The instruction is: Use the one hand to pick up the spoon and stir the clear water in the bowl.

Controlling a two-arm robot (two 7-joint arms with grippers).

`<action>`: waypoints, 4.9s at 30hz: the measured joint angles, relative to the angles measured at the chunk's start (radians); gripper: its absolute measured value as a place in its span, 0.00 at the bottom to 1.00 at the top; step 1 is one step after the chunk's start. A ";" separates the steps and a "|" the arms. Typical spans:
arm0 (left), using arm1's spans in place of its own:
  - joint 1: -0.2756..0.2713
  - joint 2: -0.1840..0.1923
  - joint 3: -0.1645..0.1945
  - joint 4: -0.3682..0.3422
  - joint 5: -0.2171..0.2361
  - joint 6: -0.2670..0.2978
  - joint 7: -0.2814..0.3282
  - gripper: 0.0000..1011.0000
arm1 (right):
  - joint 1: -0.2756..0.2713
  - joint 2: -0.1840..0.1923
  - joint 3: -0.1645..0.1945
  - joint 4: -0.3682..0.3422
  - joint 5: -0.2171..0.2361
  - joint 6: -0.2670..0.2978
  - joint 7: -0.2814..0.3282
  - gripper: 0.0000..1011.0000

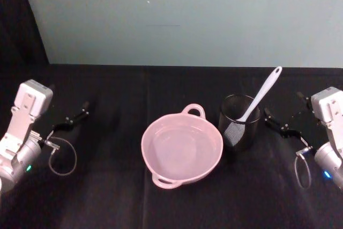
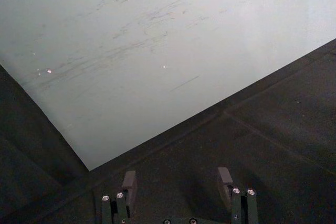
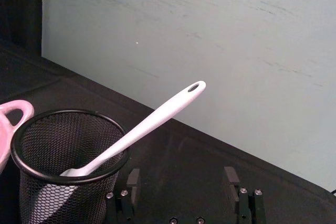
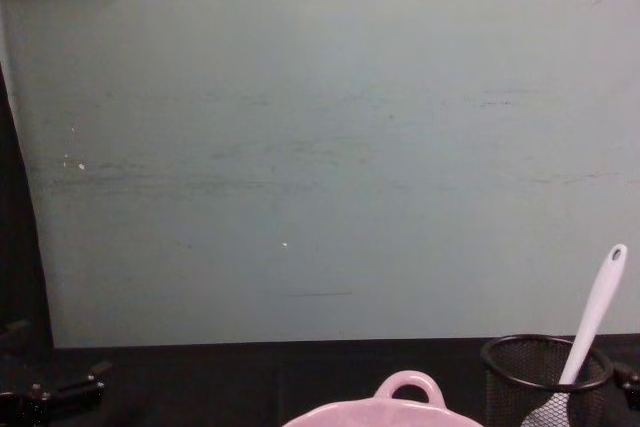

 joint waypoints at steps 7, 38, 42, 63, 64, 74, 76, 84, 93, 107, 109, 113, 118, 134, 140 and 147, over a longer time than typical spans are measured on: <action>0.000 0.000 0.000 0.000 0.000 0.000 0.000 0.99 | 0.000 0.000 0.000 0.000 0.000 0.000 0.000 0.99; 0.000 0.000 0.000 0.000 0.000 0.000 0.000 0.99 | -0.003 0.000 0.005 -0.001 0.001 0.000 0.002 0.99; 0.000 0.000 0.000 0.000 0.000 0.000 0.000 0.99 | -0.039 0.012 0.040 -0.025 0.023 -0.009 0.017 0.99; 0.000 0.000 0.000 0.000 0.000 0.000 0.000 0.99 | -0.148 -0.056 0.226 -0.158 0.502 0.145 0.256 0.99; 0.000 0.000 0.000 0.000 0.000 0.000 0.000 0.99 | -0.139 -0.068 0.228 -0.149 0.519 0.157 0.266 0.99; 0.000 0.000 0.000 0.000 0.000 0.000 0.000 0.99 | -0.009 -0.168 0.228 0.006 0.678 0.236 0.376 0.99; 0.000 0.000 0.000 0.000 0.000 0.000 0.000 0.99 | 0.011 -0.178 0.224 0.033 0.701 0.240 0.394 0.99; 0.000 0.000 0.000 0.000 0.000 0.000 0.000 0.99 | 0.043 -0.195 0.211 0.088 0.738 0.217 0.429 0.94; 0.000 0.000 0.000 0.000 0.000 0.000 0.000 0.99 | 0.052 -0.186 0.190 0.099 0.743 0.190 0.436 0.68; 0.000 0.000 0.000 0.000 0.000 0.000 0.000 0.99 | 0.050 -0.160 0.169 0.067 0.714 0.162 0.429 0.26; 0.000 0.000 0.000 0.000 0.000 0.000 0.000 0.99 | 0.049 -0.154 0.166 0.056 0.696 0.152 0.423 0.19; 0.000 0.000 0.000 0.000 0.000 0.000 0.000 0.99 | 0.044 -0.143 0.160 0.029 0.652 0.130 0.414 0.12; 0.000 0.000 0.000 0.000 0.000 0.000 0.000 0.99 | 0.036 -0.118 0.155 -0.045 0.574 0.109 0.394 0.12; 0.000 0.000 0.000 0.000 0.000 0.000 0.000 0.99 | 0.079 -0.033 0.131 -0.275 0.382 0.204 0.360 0.12; 0.000 0.000 0.000 0.000 0.000 0.000 0.000 0.99 | 0.094 -0.020 0.129 -0.323 0.344 0.246 0.359 0.12; 0.000 0.000 0.000 0.000 0.000 0.000 0.000 0.99 | 0.095 -0.022 0.132 -0.331 0.335 0.258 0.360 0.12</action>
